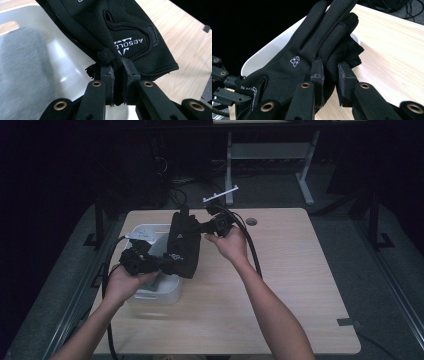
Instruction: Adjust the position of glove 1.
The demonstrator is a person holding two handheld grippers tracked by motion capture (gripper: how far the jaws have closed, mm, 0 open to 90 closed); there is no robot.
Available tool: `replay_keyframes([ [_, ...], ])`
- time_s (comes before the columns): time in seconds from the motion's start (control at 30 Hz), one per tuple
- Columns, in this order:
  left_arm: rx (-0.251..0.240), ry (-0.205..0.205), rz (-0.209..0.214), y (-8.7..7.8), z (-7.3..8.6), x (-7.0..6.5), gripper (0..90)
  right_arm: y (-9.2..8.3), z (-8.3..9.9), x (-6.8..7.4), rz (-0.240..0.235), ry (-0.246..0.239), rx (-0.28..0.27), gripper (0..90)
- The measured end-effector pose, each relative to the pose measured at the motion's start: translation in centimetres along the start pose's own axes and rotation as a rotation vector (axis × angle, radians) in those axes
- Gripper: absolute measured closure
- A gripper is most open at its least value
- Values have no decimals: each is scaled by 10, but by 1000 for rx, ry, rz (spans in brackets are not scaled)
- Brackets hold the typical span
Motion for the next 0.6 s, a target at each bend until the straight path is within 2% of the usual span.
replay_keyframes([
  [0.43, 7, -58, -34, -12, 26, 30, 815, 45, -21, 19, -28, -35, 33, 772],
  [0.53, 16, -73, -43, -14, 32, 37, 815, 60, -26, 24, -38, -21, 36, 772],
  [0.6, 20, -77, -53, -15, 36, 42, 815, 64, -27, 25, -45, -19, 34, 772],
])
Point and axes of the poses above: each handheld gripper's, and its own axes: y roughly forward along the jaws, z roughly out of its underside, x roughly to its left, the point moved 6 cm from there along y, roughly forward along the jaws, and after that the axes turned 9 degrees about x, right-handed, at the moved point
